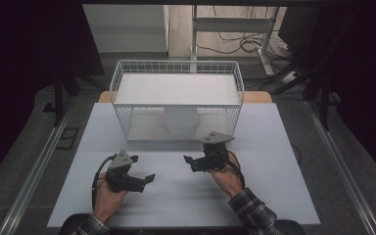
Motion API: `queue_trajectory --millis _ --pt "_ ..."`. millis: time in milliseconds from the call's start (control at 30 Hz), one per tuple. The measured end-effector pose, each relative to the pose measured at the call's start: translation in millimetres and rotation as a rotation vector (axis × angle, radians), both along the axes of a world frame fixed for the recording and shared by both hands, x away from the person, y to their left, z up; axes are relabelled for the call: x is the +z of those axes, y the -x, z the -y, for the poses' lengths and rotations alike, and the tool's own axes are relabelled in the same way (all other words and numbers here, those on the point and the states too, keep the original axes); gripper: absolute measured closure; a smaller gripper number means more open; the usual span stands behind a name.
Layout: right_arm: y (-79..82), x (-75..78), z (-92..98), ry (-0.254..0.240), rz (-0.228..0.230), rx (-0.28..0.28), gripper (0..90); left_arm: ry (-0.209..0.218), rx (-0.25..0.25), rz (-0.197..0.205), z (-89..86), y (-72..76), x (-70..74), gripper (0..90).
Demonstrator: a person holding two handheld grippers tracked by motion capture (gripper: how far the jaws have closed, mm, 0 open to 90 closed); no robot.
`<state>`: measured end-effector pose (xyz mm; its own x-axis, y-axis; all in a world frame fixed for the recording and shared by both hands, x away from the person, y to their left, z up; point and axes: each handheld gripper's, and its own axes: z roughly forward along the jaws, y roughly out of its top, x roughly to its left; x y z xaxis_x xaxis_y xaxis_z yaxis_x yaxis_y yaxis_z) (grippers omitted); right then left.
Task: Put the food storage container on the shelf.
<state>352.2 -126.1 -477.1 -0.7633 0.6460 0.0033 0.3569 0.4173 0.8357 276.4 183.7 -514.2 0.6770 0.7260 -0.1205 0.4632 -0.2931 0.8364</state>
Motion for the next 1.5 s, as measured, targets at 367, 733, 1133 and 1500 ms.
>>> queue_trajectory --millis 367,733,1133,1500 --pt "12.0 -1.8 21.7 0.007 -0.016 -0.016 1.0 -0.01 0.0 -0.008 -1.3 0.0 0.5 4.8" --pt "24.5 2.1 42.6 0.018 -0.013 -0.04 0.0 -0.025 0.006 -0.019 -1.7 -0.3 0.2 4.8" --pt "36.5 5.5 69.1 0.023 -0.006 -0.082 0.0 -0.029 0.007 -0.012 -5.6 1.2 2.5 4.9" --pt "46.0 5.3 95.1 0.017 -0.001 -0.131 0.0 -0.037 0.022 -0.012 -13.0 5.1 2.9 5.0"
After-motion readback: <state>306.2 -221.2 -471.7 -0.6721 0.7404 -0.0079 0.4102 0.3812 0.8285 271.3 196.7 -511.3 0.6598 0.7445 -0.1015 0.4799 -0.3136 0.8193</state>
